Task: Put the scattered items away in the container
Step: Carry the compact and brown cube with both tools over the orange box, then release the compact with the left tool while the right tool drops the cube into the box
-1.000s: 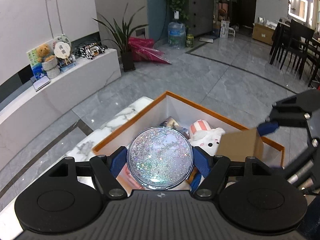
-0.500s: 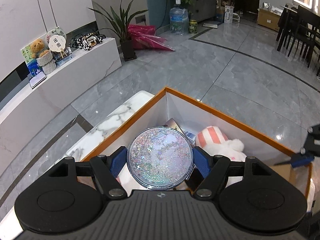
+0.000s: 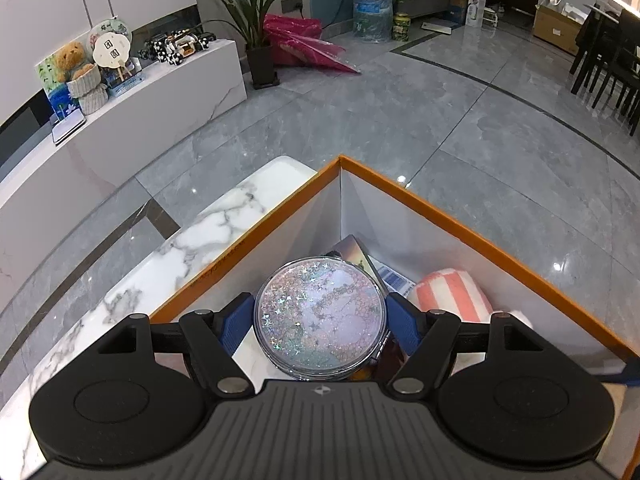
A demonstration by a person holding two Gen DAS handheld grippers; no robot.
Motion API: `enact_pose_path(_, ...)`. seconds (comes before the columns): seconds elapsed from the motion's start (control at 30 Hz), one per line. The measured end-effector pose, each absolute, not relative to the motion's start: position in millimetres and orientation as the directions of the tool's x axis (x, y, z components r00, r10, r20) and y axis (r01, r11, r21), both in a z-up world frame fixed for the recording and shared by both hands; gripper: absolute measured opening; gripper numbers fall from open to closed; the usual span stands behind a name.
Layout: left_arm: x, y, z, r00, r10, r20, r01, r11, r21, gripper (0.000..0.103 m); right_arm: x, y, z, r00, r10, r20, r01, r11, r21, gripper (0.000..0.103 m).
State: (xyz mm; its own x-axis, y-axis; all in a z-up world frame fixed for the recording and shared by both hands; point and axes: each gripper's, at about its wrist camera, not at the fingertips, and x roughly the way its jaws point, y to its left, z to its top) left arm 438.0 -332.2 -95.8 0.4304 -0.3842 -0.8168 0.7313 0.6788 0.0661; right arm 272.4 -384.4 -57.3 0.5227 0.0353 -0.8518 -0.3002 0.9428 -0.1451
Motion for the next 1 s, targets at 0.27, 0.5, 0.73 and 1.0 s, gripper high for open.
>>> enact_pose_path(0.27, 447, -337, -97, 0.423, -0.365, -0.829, 0.715, 0.696, 0.059, 0.084, 274, -383, -67, 0.494, 0.010, -0.869, -0.312, 0.935, -0.166, 0.063)
enact_pose_path(0.5, 447, -336, -95, 0.424, -0.354, -0.834, 0.712, 0.699, 0.066, 0.085, 274, -384, -68, 0.491, 0.009, -0.871, -0.313, 0.935, -0.167, 0.063)
enact_pose_path(0.73, 445, -331, -92, 0.418, -0.365, -0.832, 0.714, 0.698, 0.052, 0.085, 274, -383, -64, 0.512, -0.006, -0.859, -0.297, 0.937, -0.183, 0.073)
enact_pose_path(1.0, 444, -322, -69, 0.447, -0.406, -0.797, 0.704, 0.710, 0.033, 0.090, 272, -384, -54, 0.538, 0.022, -0.842, -0.282, 0.947, -0.156, 0.075)
